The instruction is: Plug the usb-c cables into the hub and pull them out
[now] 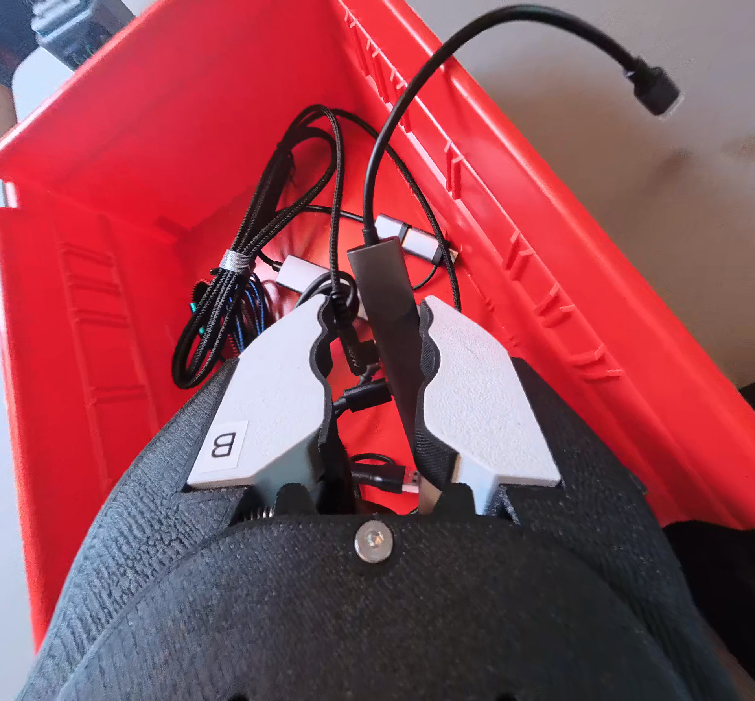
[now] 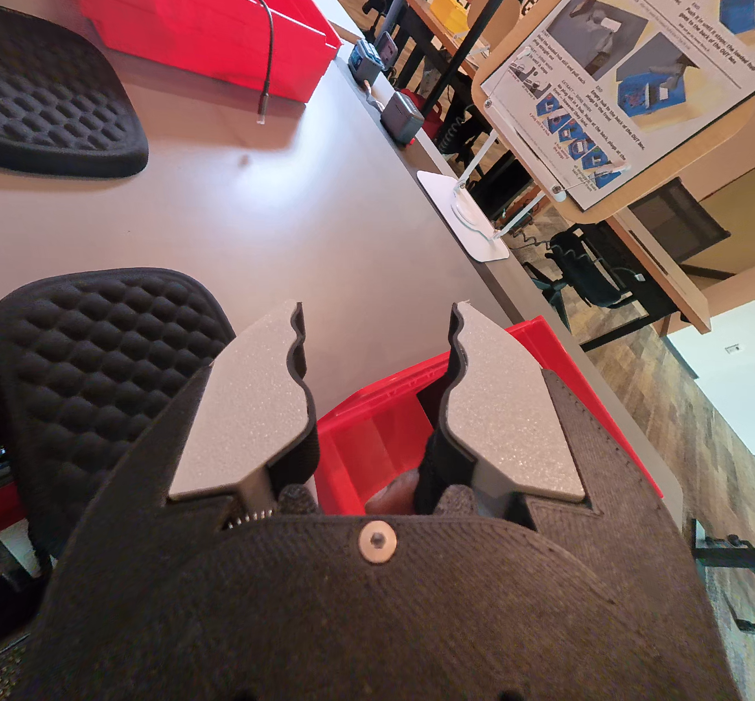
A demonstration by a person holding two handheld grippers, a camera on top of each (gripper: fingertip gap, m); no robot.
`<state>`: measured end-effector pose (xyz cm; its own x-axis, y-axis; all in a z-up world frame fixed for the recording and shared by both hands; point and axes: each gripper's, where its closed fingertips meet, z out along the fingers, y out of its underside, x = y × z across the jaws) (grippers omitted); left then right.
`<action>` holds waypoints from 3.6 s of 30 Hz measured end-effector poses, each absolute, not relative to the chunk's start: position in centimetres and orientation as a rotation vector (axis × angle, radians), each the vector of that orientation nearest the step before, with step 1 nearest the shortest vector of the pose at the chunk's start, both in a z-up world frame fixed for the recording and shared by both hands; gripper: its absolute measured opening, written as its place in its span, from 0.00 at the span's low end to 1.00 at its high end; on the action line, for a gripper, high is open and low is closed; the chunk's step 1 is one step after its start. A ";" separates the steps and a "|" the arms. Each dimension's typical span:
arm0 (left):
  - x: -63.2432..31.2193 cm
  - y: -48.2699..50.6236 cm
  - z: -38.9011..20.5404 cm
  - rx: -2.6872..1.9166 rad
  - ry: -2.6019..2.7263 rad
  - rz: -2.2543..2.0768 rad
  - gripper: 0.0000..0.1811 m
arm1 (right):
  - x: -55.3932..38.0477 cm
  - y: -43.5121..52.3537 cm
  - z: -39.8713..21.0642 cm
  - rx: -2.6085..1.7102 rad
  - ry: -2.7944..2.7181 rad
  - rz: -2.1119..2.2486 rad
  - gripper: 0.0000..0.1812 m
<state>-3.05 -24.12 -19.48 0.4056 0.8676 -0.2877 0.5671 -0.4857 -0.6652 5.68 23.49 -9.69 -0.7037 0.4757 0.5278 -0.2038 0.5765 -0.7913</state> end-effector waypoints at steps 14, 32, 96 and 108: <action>-1.6 -25.3 -7.5 -1.979 -1.003 1.481 0.22 | 5.8 23.2 -9.3 -0.200 -2.049 1.153 0.37; -3.5 -25.4 11.4 -1.753 -0.674 1.965 0.21 | 5.9 23.2 -8.7 -0.186 -2.027 1.155 0.36; 3.5 6.5 -13.6 -2.073 0.241 1.422 0.22 | 6.4 7.2 -12.2 -0.591 -2.474 1.703 0.12; 3.0 6.4 -14.8 -2.142 0.351 1.536 0.21 | 6.3 7.0 -13.0 -0.713 -2.597 1.551 0.14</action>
